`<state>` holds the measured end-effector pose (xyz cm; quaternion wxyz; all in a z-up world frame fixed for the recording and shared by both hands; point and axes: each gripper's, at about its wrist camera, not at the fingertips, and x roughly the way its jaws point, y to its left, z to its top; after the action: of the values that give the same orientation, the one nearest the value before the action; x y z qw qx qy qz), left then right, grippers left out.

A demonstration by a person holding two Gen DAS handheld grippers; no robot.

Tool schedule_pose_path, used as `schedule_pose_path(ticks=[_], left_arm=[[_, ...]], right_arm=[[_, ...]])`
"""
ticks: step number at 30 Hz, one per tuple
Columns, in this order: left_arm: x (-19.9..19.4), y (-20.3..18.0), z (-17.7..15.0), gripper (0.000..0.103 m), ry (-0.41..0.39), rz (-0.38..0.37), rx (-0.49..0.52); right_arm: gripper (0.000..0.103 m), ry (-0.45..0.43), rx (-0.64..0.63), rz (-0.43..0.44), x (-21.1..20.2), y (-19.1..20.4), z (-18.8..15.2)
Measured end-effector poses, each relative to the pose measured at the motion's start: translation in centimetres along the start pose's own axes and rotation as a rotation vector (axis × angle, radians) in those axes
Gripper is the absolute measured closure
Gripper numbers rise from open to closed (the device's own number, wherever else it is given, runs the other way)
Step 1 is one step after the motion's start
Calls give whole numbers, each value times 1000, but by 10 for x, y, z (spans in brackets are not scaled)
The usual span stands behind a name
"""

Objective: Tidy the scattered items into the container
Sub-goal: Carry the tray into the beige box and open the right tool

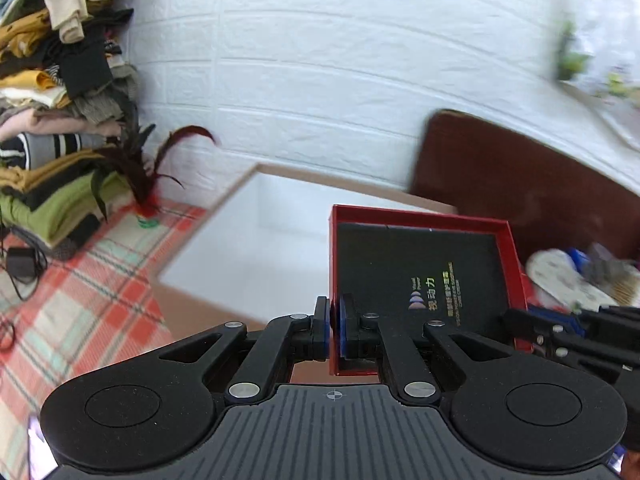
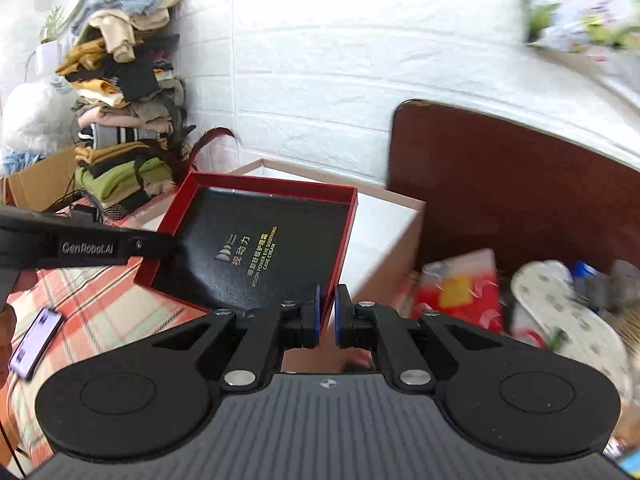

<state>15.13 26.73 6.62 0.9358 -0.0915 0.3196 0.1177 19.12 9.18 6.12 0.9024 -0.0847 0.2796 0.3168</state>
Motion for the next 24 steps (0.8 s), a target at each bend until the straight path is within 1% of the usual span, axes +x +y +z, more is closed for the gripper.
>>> schedule_pose_path(ticks=[2, 4, 8, 11, 13, 14, 15, 16, 17, 18, 19, 20, 21, 22, 24], left_arm=[[22, 12, 10, 103, 15, 22, 13], [46, 22, 16, 103, 47, 32, 27], [90, 45, 17, 103, 112, 28, -9], [116, 57, 23, 103, 130, 36, -15], [134, 63, 29, 103, 137, 58, -8], [143, 66, 35, 101, 135, 72, -5], [153, 69, 39, 94, 131, 85, -3], [162, 73, 43, 70, 123, 100, -14], [168, 77, 46, 53, 123, 120, -39], [175, 81, 48, 56, 124, 136, -61], [177, 81, 49, 53, 139, 114, -66], [177, 81, 47, 52, 149, 102, -60], [177, 80, 46, 51, 158, 93, -53], [175, 78, 45, 51, 155, 104, -34], [164, 76, 43, 44, 138, 120, -13]], right_arm=[[95, 41, 6, 10, 30, 4, 11], [94, 94, -9, 14, 61, 8, 18], [94, 193, 2, 27, 113, 12, 24], [94, 240, -5, 29, 144, 15, 26], [94, 270, -21, 25, 166, 20, 31], [93, 283, -21, 25, 176, 22, 35], [93, 297, -22, 24, 186, 24, 38], [89, 323, -20, 39, 198, 25, 43], [83, 358, -8, 67, 210, 25, 47], [73, 388, 12, 76, 218, 24, 49], [50, 417, 34, 76, 225, 22, 50], [43, 407, 35, 79, 225, 22, 50], [44, 384, 29, 83, 221, 22, 49], [45, 361, 22, 90, 215, 21, 48], [45, 317, 9, 106, 199, 17, 45]])
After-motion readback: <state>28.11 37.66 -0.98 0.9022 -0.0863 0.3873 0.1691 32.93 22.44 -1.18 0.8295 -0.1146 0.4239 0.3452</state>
